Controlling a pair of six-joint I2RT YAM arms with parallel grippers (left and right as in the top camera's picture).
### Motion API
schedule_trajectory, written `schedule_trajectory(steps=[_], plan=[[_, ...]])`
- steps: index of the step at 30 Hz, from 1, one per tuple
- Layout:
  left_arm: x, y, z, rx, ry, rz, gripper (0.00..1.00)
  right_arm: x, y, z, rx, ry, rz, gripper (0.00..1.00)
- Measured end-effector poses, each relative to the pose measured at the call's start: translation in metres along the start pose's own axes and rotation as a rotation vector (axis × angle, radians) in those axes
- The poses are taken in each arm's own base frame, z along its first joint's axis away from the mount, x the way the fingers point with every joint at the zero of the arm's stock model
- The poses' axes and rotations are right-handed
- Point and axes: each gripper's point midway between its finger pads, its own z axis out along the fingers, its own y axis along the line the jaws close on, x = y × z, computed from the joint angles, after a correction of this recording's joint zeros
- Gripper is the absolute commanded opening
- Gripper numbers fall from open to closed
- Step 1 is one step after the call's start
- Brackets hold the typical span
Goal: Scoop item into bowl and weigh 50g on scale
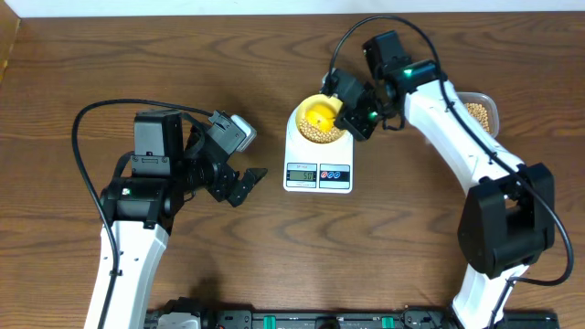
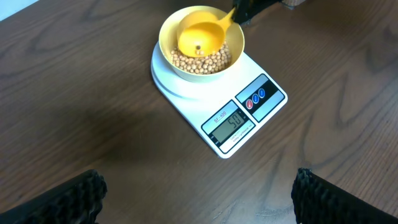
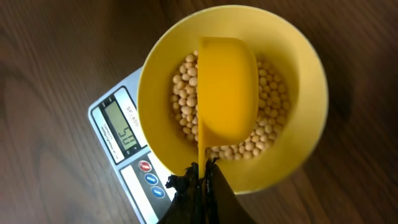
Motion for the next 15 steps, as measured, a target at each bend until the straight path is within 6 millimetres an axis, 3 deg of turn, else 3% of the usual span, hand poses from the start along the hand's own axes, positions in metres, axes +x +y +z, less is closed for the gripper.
schedule_trajectory(steps=[9,15], plan=[[0.0,0.0,0.0,0.0,0.0,0.0,0.97,0.0,-0.006,-0.019,-0.113,-0.101,0.093,0.01],[0.0,0.0,0.0,0.0,0.0,0.0,0.98,-0.015,-0.01,-0.038,-0.156,-0.182,0.111,0.01]])
